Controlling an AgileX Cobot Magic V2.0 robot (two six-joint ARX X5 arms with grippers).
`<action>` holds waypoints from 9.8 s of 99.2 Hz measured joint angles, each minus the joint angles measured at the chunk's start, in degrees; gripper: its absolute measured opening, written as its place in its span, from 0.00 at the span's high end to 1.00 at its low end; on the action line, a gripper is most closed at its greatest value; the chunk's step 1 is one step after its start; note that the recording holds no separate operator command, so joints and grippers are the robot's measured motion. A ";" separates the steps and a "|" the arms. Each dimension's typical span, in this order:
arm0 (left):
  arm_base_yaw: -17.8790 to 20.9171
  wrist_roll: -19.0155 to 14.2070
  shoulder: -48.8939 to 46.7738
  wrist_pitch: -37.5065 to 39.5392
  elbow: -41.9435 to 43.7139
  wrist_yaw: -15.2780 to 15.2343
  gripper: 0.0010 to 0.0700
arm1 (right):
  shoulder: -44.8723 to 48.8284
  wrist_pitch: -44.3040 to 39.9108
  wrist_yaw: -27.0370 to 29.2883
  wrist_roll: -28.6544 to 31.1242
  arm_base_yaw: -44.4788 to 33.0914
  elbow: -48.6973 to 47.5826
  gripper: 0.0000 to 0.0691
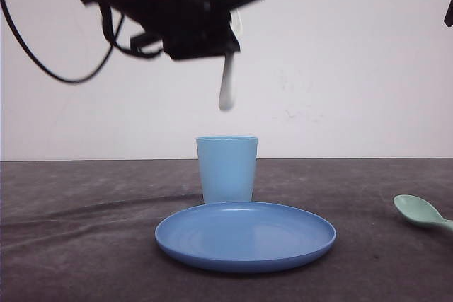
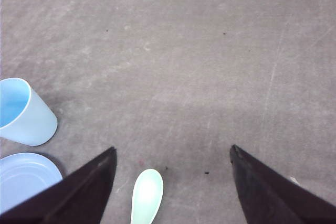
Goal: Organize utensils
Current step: 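Lift the white fork with the left gripper and carry it over the cup, then open the left gripper to drop the fork into the cup, then lower the right gripper onto the mint green spoon and grasp it, then lift the spoon with the right gripper and lower it into the cup, then open the right gripper to release the spoon in the cup, then lower the open right gripper around the cup rim and close on it, then lift the cup with the right gripper and move it over the plate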
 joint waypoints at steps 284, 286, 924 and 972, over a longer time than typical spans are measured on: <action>-0.52 -0.66 -42.07 -69.75 -0.02 -1.25 0.63 | 27.65 -2.93 11.28 16.92 22.32 -5.97 0.57; -0.52 -0.66 -42.07 -69.83 -0.02 -1.27 0.63 | 27.85 -2.93 11.41 16.94 22.40 -5.97 0.58; -0.59 -5.18 -41.88 -71.84 -0.02 -1.27 0.63 | 57.05 27.10 13.49 16.83 36.59 16.59 0.37; -0.59 -5.18 -41.88 -72.06 -0.02 -1.27 0.63 | 49.88 23.96 14.60 13.60 36.85 16.61 0.41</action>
